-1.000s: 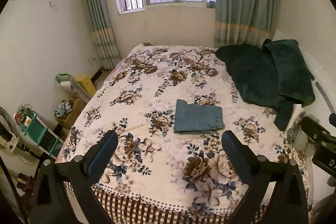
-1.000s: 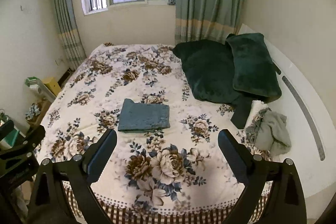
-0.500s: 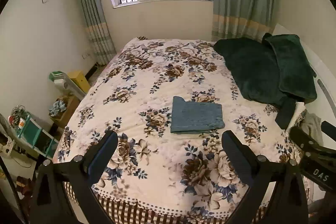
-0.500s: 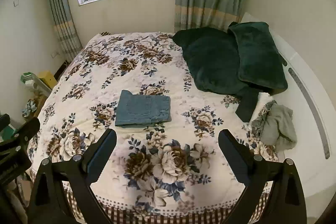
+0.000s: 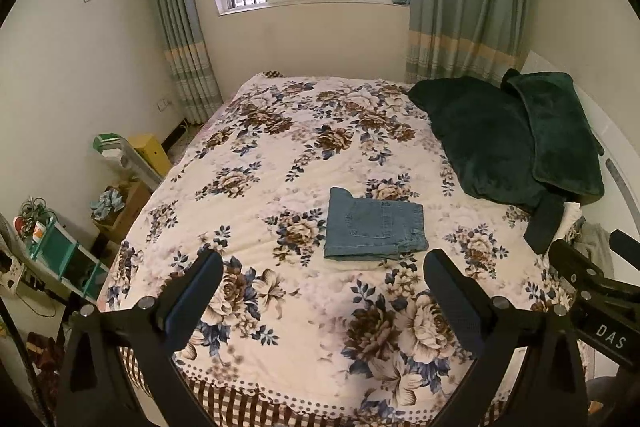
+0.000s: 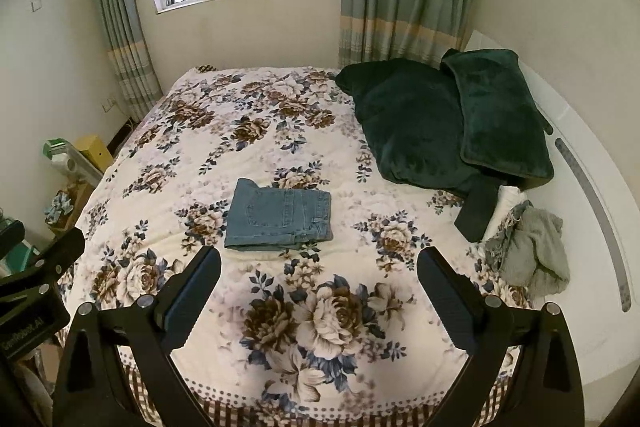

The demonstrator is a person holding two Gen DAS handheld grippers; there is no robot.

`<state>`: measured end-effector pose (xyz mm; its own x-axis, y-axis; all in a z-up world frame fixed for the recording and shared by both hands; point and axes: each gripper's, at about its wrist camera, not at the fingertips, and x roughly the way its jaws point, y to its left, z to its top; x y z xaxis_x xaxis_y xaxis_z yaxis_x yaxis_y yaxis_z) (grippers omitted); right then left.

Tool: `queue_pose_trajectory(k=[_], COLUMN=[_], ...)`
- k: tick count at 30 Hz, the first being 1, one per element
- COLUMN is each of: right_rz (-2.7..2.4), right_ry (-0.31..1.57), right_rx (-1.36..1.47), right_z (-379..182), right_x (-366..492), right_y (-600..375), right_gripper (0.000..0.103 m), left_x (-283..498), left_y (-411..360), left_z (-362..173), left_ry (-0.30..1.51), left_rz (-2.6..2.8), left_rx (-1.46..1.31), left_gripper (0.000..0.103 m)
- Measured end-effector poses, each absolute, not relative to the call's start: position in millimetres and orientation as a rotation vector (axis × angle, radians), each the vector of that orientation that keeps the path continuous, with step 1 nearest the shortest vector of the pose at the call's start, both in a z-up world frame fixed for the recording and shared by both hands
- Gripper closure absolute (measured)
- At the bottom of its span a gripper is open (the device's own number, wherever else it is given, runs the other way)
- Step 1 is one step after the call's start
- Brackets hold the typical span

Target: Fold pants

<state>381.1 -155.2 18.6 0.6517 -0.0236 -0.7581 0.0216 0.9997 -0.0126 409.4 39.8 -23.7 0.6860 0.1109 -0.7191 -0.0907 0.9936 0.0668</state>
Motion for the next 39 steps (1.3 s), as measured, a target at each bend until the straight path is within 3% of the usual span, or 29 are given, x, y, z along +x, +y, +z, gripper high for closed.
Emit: queue_pose_trajectory(k=[39], right_rz=[-0.023], right_ry=[0.846], right_rx=[0.014], right_z=[19], right_x=[375], right_y=[-166], right_gripper=[0.002], left_x=[403], left_y=[30], left_z=[-25], left_ry=[0.785], left_rz=[0.111], left_rx=[0.012], left_gripper=[0.0])
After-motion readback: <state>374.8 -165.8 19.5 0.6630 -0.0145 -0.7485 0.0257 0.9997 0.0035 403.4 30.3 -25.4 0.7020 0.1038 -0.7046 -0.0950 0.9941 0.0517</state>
